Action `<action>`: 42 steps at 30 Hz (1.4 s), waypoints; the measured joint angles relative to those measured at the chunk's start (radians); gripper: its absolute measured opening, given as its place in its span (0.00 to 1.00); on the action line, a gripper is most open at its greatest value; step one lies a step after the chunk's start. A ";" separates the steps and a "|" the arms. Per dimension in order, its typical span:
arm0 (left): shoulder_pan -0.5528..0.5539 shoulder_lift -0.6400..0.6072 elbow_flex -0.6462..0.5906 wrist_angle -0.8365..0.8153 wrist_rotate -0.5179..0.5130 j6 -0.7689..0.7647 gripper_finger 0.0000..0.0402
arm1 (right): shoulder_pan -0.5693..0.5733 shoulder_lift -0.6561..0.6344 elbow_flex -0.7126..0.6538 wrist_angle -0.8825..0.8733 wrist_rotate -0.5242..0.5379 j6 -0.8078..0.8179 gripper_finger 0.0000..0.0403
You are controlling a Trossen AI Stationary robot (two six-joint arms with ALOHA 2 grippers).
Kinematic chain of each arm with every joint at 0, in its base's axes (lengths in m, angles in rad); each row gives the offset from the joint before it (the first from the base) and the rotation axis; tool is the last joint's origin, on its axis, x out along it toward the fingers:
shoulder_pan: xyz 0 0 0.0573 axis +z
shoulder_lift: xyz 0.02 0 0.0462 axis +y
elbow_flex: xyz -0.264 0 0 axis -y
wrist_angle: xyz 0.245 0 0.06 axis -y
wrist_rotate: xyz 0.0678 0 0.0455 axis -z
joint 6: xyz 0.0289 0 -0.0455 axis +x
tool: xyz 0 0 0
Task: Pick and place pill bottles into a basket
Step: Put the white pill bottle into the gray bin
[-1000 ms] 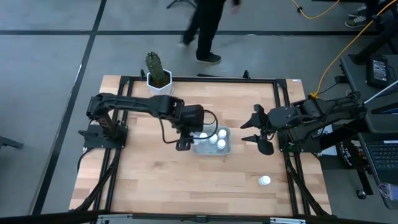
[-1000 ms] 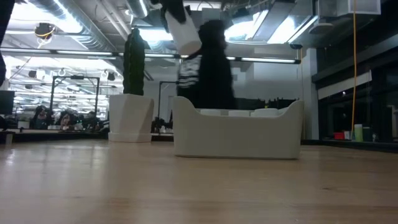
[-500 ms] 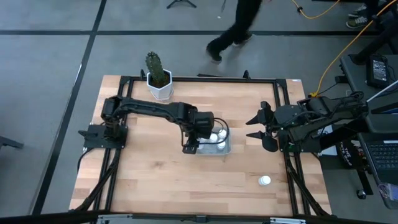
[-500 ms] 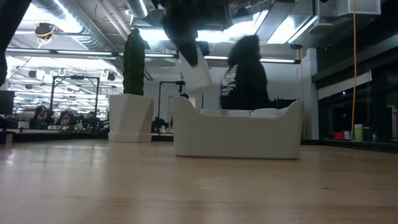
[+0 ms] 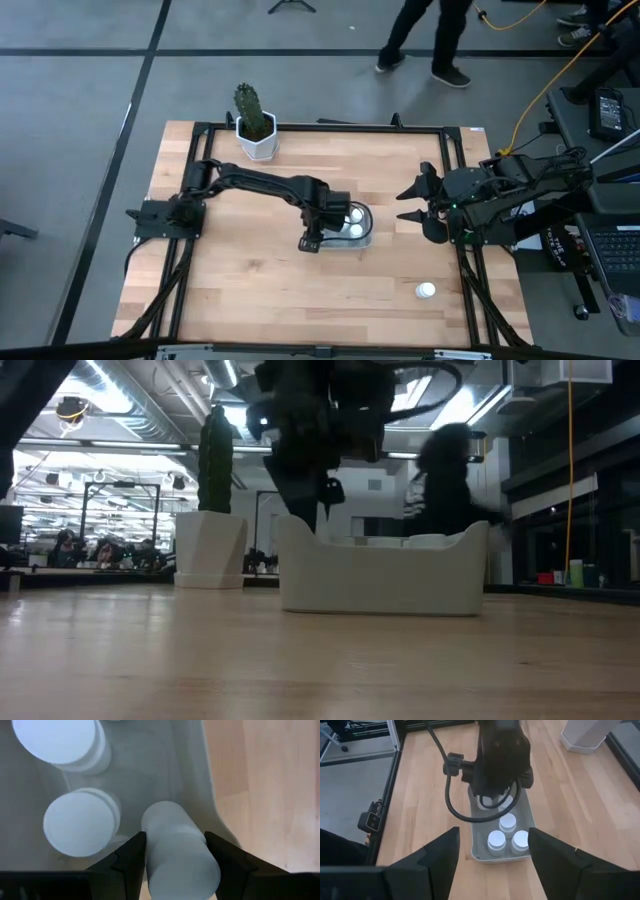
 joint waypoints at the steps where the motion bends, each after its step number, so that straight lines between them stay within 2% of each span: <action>1: 0.001 0.007 0.000 0.002 0.000 0.000 0.42 | 0.000 0.000 0.000 0.000 0.000 0.003 0.58; 7: 0.001 0.029 0.000 0.009 -0.007 -0.001 0.44 | 0.000 0.000 0.000 -0.005 0.000 0.020 0.58; 14: 0.005 0.027 0.000 0.014 -0.002 -0.049 0.70 | 0.000 0.000 0.000 -0.005 -0.001 0.020 0.58; 20: 0.005 0.022 0.015 -0.032 -0.002 -0.075 0.78 | 0.000 0.000 0.000 -0.007 -0.001 0.019 0.58; 27: -0.016 0.015 0.188 -0.253 -0.005 -0.056 0.79 | 0.003 0.000 -0.001 -0.106 -0.055 0.053 0.58; 32: -0.065 0.014 0.372 -0.402 -0.034 -0.054 0.79 | 0.074 0.000 -0.002 -0.173 -0.192 0.076 0.58; 34: -0.093 0.013 0.434 -0.449 -0.087 -0.054 0.79 | 0.133 0.000 -0.002 -0.190 -0.234 0.133 0.58; 38: -0.144 0.013 0.516 -0.530 -0.273 -0.083 0.79 | 0.278 0.003 -0.002 -0.228 -0.240 0.347 0.55; 42: -0.165 0.013 0.530 -0.570 -0.375 -0.192 0.79 | 0.440 0.031 -0.002 -0.274 -0.157 0.662 0.52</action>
